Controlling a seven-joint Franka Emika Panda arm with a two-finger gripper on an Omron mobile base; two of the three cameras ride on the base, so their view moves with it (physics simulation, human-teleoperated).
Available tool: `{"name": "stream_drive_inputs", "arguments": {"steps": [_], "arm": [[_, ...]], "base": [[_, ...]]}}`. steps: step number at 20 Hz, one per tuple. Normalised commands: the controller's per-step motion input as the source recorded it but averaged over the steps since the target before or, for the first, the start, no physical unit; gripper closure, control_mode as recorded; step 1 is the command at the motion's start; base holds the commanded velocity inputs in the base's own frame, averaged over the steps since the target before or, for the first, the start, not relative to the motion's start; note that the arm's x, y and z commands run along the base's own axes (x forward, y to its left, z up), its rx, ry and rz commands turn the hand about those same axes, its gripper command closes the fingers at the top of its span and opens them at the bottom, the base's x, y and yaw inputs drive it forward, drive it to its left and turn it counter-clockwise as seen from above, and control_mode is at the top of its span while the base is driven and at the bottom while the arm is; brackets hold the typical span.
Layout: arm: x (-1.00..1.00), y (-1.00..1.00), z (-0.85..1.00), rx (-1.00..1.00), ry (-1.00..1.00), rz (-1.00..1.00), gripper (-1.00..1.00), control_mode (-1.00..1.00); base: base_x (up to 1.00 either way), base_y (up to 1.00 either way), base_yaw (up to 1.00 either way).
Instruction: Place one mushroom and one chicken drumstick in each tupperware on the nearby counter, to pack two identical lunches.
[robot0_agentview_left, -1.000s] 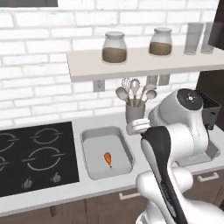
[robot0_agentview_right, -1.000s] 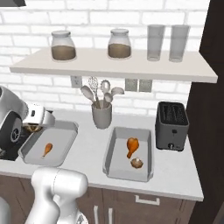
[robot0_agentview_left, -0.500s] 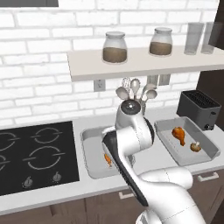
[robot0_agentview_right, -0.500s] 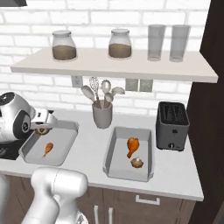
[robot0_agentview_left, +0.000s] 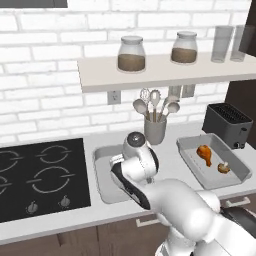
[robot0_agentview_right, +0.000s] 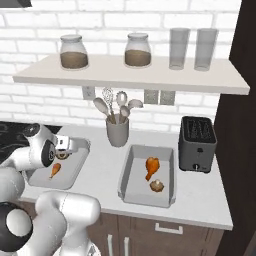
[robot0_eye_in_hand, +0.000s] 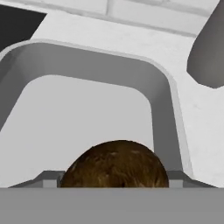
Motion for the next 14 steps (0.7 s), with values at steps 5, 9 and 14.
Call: {"name": "stream_drive_inputs", "arguments": {"steps": [5,9,14], "arm": [[0.73,0.04,-0.04,0.0,0.1,-0.05,-1.0,-1.0],[0.09,0.25,0.0,0.0,0.02,-0.1,-1.0,-1.0],[-0.17,0.62,0.28,0.0,0.04,-0.07,-1.0,-1.0]], "base": [[0.0,0.0,0.0],[0.0,0.0,0.0],[0.0,0.0,0.0]]}}
